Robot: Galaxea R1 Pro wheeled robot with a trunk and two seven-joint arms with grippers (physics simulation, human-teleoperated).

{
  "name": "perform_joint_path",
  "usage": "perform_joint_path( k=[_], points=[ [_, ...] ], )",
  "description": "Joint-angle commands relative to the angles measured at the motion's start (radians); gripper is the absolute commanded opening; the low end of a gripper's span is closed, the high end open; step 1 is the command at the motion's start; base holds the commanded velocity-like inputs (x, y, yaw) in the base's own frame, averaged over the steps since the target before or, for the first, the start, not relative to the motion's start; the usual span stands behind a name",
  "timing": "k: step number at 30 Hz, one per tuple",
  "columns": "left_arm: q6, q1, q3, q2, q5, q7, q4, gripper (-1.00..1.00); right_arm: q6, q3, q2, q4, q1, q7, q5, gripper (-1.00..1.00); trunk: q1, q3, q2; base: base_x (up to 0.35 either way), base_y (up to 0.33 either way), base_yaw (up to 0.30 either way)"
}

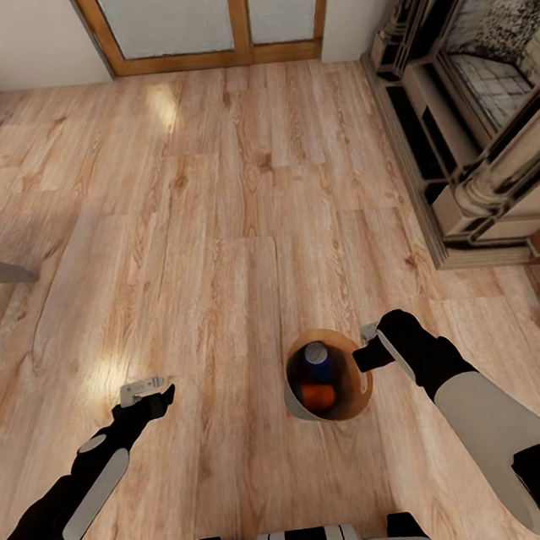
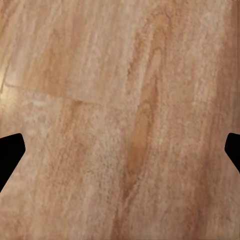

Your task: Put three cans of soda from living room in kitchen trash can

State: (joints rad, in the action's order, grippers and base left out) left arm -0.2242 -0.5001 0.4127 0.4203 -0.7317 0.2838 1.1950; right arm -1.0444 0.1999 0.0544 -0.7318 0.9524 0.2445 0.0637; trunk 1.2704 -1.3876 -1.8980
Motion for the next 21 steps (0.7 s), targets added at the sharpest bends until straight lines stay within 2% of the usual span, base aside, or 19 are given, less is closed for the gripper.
perform_joint_path(
  k=[1,8,15,21],
  points=[
    [0.001,0.000,0.001,0.000,0.000,0.000,0.000,1.00,-0.003,-0.001,0.000,0.000,0.000,0.007,-0.030,-1.00,0.000,0.000,0.000,0.000,0.000,0.000],
    [0.003,0.000,0.001,0.000,0.000,0.000,0.000,1.00,-0.003,0.000,0.001,0.000,0.000,0.007,-0.030,-1.00,0.000,0.000,0.000,0.000,0.000,0.000],
    [0.003,0.000,0.003,0.000,0.000,0.000,-0.006,1.00,-0.003,0.000,0.000,0.001,0.000,0.007,-0.031,-1.00,0.027,-0.022,-0.049,0.000,0.000,0.000],
    [0.003,0.000,0.003,0.000,0.000,0.000,-0.022,1.00,-0.003,0.000,-0.001,0.001,0.000,0.007,-0.031,-1.00,0.027,-0.022,-0.049,0.000,0.000,0.000]
  ],
)
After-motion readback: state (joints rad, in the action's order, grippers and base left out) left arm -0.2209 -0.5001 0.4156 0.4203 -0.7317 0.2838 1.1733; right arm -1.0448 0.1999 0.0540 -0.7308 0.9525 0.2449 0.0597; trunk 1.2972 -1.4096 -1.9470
